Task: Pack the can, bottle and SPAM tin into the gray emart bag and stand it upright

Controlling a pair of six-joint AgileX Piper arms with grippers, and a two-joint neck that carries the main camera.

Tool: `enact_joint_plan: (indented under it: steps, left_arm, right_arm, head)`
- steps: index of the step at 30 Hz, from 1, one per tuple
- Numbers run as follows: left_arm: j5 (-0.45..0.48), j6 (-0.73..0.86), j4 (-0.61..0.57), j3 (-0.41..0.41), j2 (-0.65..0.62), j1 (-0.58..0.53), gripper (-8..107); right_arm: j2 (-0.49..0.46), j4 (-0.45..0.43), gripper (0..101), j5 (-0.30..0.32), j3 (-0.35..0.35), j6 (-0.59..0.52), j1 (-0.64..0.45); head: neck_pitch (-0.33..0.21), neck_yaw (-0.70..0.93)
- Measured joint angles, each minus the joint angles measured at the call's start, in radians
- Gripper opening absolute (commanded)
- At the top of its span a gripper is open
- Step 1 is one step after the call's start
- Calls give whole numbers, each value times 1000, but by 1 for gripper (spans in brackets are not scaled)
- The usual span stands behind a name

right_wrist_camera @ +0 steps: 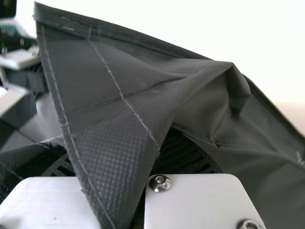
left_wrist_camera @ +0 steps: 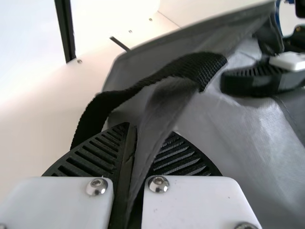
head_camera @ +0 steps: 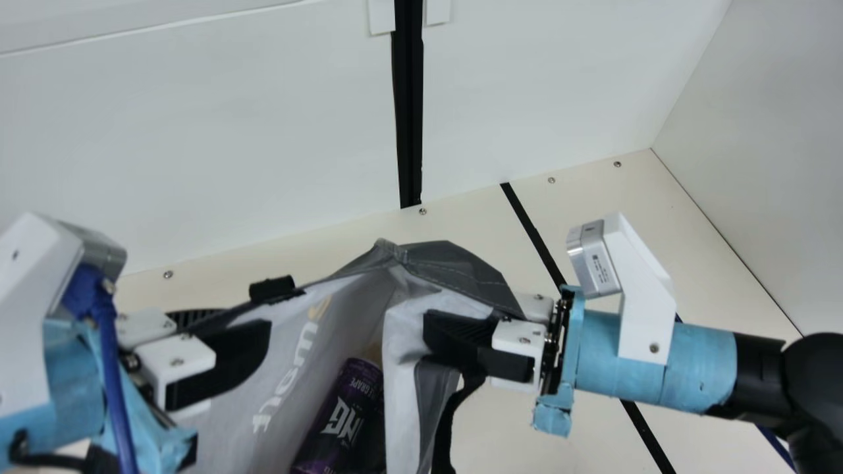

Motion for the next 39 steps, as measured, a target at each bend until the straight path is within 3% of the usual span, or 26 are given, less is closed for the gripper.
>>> enact_joint_plan:
  steps: [12,19,32,39]
  left_arm:
    - [-55,105,-81,-148,191,35,-8]
    - [-52,142,-102,-288,323,35,-8]
    - [-1,147,-98,-619,609,39,-8]
    - [-3,131,-81,-732,730,33,-8]
  right_arm:
    - [150,-68,0,5,-112,-273,-36]
    - [236,-104,0,1,-197,-438,-43]
    - [401,-131,0,-209,-267,-633,104]
    - [504,-150,0,-319,-282,-712,159]
  head:
    - [0,2]
    - [0,0]
    - [0,0]
    - [0,0]
